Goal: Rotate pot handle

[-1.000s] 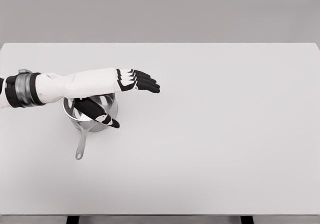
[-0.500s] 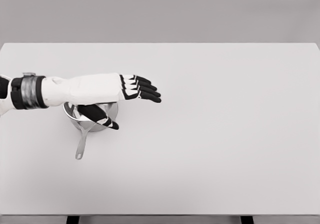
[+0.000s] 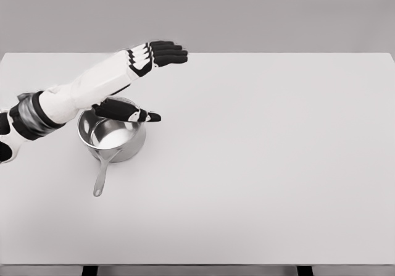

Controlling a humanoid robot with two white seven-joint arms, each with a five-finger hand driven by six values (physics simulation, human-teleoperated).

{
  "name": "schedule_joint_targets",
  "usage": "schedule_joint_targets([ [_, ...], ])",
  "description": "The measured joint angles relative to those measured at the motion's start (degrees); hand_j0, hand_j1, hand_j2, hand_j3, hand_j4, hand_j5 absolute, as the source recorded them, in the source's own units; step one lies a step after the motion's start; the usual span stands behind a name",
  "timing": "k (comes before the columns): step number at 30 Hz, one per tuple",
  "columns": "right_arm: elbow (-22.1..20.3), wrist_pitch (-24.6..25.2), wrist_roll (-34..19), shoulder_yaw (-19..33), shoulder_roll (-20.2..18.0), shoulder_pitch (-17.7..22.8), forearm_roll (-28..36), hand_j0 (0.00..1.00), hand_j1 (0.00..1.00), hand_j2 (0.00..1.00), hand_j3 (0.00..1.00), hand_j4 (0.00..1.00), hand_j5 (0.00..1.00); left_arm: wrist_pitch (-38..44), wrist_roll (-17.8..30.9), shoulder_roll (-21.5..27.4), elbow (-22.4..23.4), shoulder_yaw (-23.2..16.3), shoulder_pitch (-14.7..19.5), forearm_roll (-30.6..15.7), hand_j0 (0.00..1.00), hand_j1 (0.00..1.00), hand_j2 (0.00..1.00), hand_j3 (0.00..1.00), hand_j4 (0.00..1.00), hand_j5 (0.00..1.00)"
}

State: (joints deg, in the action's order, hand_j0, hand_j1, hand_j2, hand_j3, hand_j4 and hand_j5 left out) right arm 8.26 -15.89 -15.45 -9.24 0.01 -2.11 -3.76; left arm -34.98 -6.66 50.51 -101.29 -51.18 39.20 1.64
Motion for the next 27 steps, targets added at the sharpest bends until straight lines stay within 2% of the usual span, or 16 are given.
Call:
schedule_joint_targets([
  [5,0.0,0.0,0.0,0.0,0.0,0.0,0.0,1.0,1.0,1.0,1.0,1.0,1.0,0.02,-0.34,-0.31,0.04,0.02,-1.67,11.63,1.0,1.0,1.0,1.0,1.0,1.0],
  [9,0.0,0.0,0.0,0.0,0.0,0.0,0.0,1.0,1.0,1.0,1.0,1.0,1.0,0.03,-0.95,0.49,-0.01,0.12,-2.9,15.22,1.0,1.0,1.0,1.0,1.0,1.0],
  [13,0.0,0.0,0.0,0.0,0.0,0.0,0.0,1.0,1.0,1.0,1.0,1.0,1.0,0.05,-9.83,0.62,-0.03,0.45,-5.28,16.03,1.0,1.0,1.0,1.0,1.0,1.0],
  [16,0.0,0.0,0.0,0.0,0.0,0.0,0.0,1.0,1.0,1.0,1.0,1.0,1.0,0.07,-13.54,0.56,-0.03,0.57,-7.03,15.84,1.0,1.0,1.0,1.0,1.0,1.0],
  [21,0.0,0.0,0.0,0.0,0.0,0.0,0.0,1.0,1.0,1.0,1.0,1.0,1.0,0.09,-15.05,2.7,0.03,0.04,-10.11,15.4,1.0,1.0,1.0,1.0,1.0,1.0],
  [24,0.0,0.0,0.0,0.0,0.0,0.0,0.0,1.0,1.0,1.0,1.0,1.0,1.0,0.09,-15.0,4.57,0.04,-0.17,-9.67,14.94,1.0,1.0,1.0,1.0,1.0,1.0],
  [27,0.0,0.0,0.0,0.0,0.0,0.0,0.0,1.0,1.0,1.0,1.0,1.0,1.0,0.09,-14.76,5.15,0.05,-0.37,-9.76,12.42,1.0,1.0,1.0,1.0,1.0,1.0],
])
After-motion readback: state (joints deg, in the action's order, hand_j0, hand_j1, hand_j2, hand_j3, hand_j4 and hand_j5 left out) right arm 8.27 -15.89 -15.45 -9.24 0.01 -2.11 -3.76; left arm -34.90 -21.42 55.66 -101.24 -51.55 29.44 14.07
